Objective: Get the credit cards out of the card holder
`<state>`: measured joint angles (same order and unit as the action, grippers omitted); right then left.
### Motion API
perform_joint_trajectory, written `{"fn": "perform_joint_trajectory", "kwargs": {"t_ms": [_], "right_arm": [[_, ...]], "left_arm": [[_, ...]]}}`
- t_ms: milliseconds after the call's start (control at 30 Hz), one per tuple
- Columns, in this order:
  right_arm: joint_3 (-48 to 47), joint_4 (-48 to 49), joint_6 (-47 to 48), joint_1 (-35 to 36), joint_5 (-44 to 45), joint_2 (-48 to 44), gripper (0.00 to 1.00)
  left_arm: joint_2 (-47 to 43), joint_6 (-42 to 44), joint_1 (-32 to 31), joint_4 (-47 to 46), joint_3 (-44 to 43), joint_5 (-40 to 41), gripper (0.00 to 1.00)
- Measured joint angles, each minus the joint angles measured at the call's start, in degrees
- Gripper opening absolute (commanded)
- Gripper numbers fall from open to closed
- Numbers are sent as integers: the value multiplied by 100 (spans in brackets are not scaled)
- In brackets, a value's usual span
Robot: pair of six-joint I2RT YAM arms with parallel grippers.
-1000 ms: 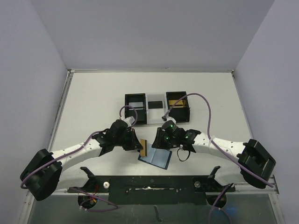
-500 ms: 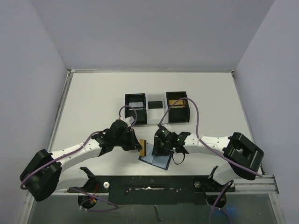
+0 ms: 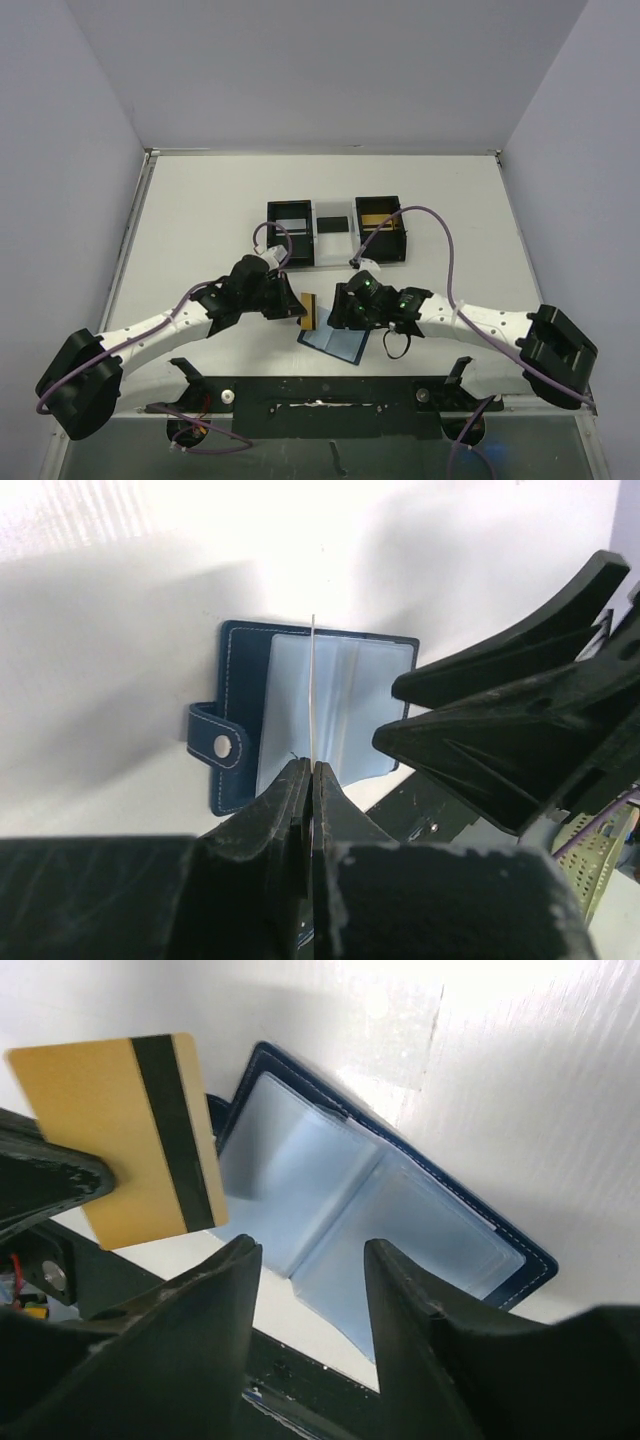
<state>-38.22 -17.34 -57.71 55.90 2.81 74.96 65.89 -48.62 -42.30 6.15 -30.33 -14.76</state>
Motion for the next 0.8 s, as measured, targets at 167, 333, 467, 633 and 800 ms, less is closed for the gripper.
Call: {"fn": "perform_joint_trajectory", "kwargs": {"t_ms": [167,333,467,633,800], "right_arm": [[321,442,149,-328,37,-837,70],[1058,1333,389,-1088,-175,-1867,77],[1495,1753,627,-1541,-533,-2597,77],[1502,2168,876,-1974,-1399,-2791,77],[1572,2649,925,-2083,-2164,-2730,70]], "left_arm": [[-74,13,2,-299,15,-122,0],[-238,-129,15,-1060,260,-367,0],[-380,-413,52,-1853,568,-531,0],[-402,-909,105,-2966,966,-726,0],[-164,-1294,122,-3862,1023,-1012,0]]}}
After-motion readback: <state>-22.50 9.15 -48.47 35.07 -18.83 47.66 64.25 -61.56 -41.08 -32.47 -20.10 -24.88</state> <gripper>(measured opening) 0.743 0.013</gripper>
